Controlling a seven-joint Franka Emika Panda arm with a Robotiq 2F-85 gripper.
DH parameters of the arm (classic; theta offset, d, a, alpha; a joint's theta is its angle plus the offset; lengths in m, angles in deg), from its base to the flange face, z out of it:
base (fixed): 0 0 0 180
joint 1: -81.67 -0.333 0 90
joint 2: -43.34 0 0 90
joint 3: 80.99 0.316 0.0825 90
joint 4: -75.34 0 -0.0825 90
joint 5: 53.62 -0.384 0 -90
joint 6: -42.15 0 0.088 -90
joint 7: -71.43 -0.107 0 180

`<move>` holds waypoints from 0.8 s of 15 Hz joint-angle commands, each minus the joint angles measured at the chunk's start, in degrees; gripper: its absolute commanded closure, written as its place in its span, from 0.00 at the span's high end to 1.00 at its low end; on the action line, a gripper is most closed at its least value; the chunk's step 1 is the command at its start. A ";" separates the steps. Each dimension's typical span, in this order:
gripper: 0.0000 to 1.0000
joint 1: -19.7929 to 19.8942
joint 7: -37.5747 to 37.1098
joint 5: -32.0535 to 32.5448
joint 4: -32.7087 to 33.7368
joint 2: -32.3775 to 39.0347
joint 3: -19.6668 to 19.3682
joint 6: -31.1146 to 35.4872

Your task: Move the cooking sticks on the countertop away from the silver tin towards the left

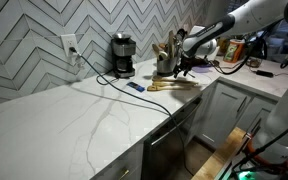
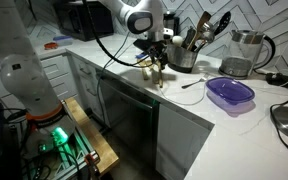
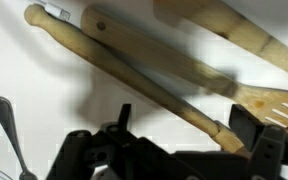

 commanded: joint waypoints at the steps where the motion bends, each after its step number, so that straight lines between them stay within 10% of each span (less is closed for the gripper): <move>1: 1.00 1.43 8.54 2.99 -0.71 -4.85 1.66 -4.77; 12: 1.00 -0.02 37.06 5.42 -2.83 -20.08 0.76 -22.85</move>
